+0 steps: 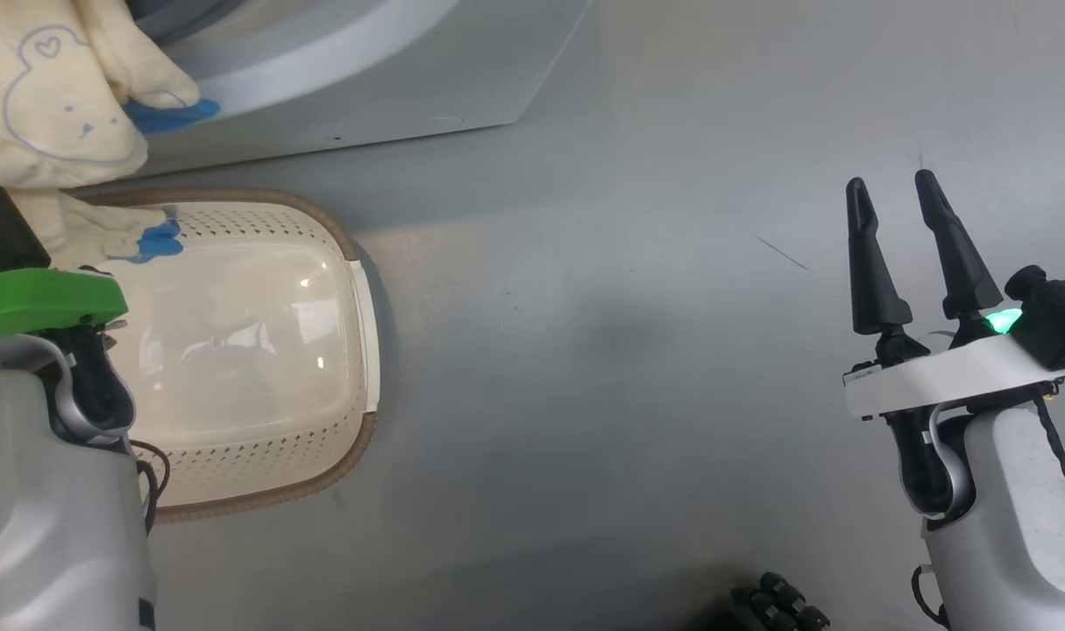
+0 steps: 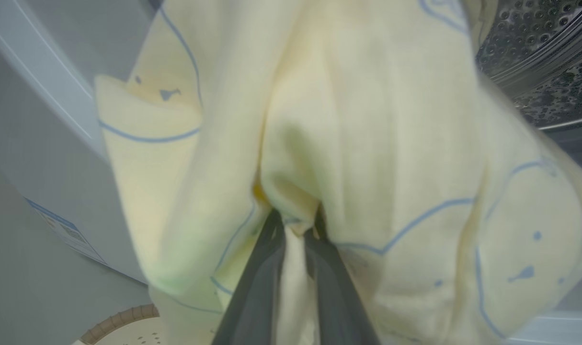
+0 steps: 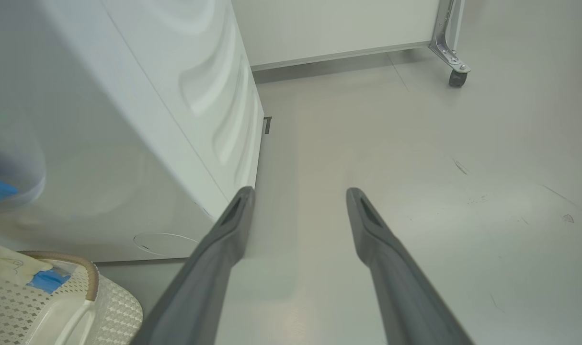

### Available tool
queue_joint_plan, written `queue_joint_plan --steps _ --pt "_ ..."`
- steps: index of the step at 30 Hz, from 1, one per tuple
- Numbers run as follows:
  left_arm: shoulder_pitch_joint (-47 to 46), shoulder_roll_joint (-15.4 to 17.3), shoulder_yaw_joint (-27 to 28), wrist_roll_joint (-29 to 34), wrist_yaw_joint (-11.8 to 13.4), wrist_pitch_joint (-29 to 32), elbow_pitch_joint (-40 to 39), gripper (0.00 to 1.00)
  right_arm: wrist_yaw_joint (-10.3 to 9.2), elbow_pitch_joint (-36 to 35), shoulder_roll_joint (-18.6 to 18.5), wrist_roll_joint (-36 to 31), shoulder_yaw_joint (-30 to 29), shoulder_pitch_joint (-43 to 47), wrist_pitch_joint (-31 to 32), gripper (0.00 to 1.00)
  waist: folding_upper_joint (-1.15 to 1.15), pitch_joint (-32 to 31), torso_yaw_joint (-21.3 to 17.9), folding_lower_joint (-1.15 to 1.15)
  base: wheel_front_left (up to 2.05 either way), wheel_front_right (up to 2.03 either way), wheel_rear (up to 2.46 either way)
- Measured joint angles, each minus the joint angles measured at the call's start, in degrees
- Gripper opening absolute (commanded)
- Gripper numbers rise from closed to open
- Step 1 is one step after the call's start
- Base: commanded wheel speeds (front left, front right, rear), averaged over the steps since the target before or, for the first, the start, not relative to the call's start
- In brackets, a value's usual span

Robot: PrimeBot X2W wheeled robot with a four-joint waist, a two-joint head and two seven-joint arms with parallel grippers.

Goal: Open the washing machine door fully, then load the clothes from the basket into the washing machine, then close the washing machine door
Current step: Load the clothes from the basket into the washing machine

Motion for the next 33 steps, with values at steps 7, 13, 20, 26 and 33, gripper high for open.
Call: queue_joint_plan --steps 7,13,20,26,33 --pt "2.05 -0.23 -0.09 0.0 -1.11 0.0 -5.99 0.0 0.0 0.69 0.44 0.01 1.24 0.07 0.0 1.0 0.0 -2.04 0.15 0.0 0.0 0.0 0.0" --pt "2.22 -0.4 -1.64 0.02 -1.34 0.0 -9.96 0.0 0.0 1.16 0.71 0.05 1.45 0.55 0.0 1.0 0.0 -3.13 -0.52 0.0 0.0 0.0 0.0" --pt "1.64 -0.38 -3.68 2.86 -1.35 0.0 -10.87 0.0 0.0 1.58 1.13 0.12 2.03 1.42 0.0 1.0 0.0 -4.29 -1.58 0.0 0.0 0.0 0.0" --pt "-2.77 0.38 -3.76 4.36 -0.84 0.0 -7.56 0.0 0.0 2.22 1.56 0.14 4.05 1.7 0.0 1.0 0.0 -5.33 -2.79 0.0 0.0 0.0 0.0" --pt "-9.07 3.82 -1.72 5.57 0.97 0.77 -2.58 0.0 0.0 2.89 1.64 0.31 5.59 3.72 0.0 1.0 0.0 -6.33 -5.02 0.0 0.0 0.0 0.0"
